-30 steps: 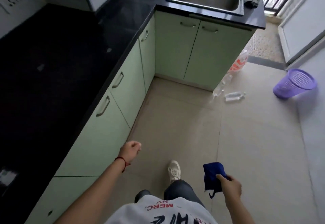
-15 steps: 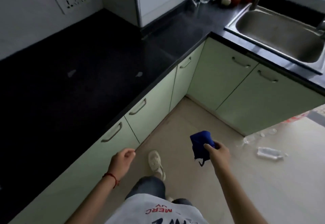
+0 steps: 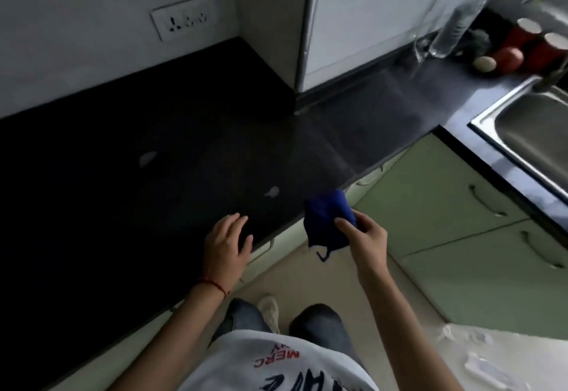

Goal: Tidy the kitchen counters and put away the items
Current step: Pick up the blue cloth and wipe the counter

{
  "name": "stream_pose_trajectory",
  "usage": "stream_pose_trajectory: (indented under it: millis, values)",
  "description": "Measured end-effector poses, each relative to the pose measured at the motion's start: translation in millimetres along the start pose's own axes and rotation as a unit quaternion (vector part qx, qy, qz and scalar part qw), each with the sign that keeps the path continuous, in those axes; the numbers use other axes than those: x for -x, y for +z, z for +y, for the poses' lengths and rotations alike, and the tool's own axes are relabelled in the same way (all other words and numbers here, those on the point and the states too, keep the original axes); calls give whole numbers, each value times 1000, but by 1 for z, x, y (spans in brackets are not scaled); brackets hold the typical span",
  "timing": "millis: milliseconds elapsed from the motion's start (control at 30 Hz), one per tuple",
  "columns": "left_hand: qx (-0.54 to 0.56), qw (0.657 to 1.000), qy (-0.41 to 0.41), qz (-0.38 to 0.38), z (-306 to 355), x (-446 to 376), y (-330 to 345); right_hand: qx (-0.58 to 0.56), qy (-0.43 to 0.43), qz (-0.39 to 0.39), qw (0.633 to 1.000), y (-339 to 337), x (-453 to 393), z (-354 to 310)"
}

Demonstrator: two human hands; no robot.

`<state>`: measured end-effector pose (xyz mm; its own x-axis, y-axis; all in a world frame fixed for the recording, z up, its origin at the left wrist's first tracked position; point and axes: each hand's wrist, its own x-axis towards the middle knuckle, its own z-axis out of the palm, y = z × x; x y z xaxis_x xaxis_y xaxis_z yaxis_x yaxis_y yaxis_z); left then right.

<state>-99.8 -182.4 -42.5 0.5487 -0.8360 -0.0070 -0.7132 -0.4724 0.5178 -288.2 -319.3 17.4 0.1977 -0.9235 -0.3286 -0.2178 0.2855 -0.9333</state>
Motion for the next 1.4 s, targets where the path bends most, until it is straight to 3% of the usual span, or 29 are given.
stream_pose_trajectory:
  millis: [167,200,267,333,400,467,600,733,767,867,900,933,1033,1067,1100,1200,1233,1300,1400]
  values:
    - [-96,989,-107,-33,-24,-1,14,-15,47,-150,987,38,-56,-13]
    - [-106,987,-111,-37,-27,1,16,17,49,-164,985,46,-65,-10]
    - [-115,985,-124,-35,-28,2,20,222,-47,-134,965,59,-80,-3]
    - [-114,983,-139,-33,-26,0,20,379,-238,-102,888,61,-90,6]
    - [-117,982,-149,-28,-25,-1,22,439,-358,-150,810,61,-95,18]
    - [-121,980,-154,-25,-24,-1,22,488,-411,-200,744,62,-100,32]
    - [-121,977,-169,-38,-23,-2,21,486,-460,-257,697,80,-102,41]
    - [-128,976,-175,-36,-21,-3,21,453,-573,-346,589,95,-123,36]
    - [-133,975,-175,-34,-20,-4,20,459,-577,-336,585,98,-133,32]
    - [-148,974,-172,-15,-19,-5,22,483,-490,-260,678,114,-142,23]
    - [-150,973,-174,-11,-18,-5,23,471,-484,-255,692,118,-136,26]
    - [-153,972,-176,-9,-17,-4,24,451,-507,-274,682,118,-130,32]
    - [-148,969,-197,-2,-14,-3,24,391,-609,-396,566,108,-127,43]
    - [-145,968,-206,4,-14,-2,23,387,-622,-406,547,110,-136,41]
    - [-146,965,-217,15,-14,0,22,392,-621,-394,553,116,-144,37]
    - [-148,950,-268,57,-17,14,16,447,-529,-307,653,152,-143,26]
    - [-148,943,-289,71,-21,19,13,446,-520,-298,665,163,-133,28]
    - [-138,927,-337,88,-30,31,4,408,-576,-341,621,173,-112,40]
    - [-99,902,-406,111,-47,47,-11,343,-647,-456,506,174,-102,54]
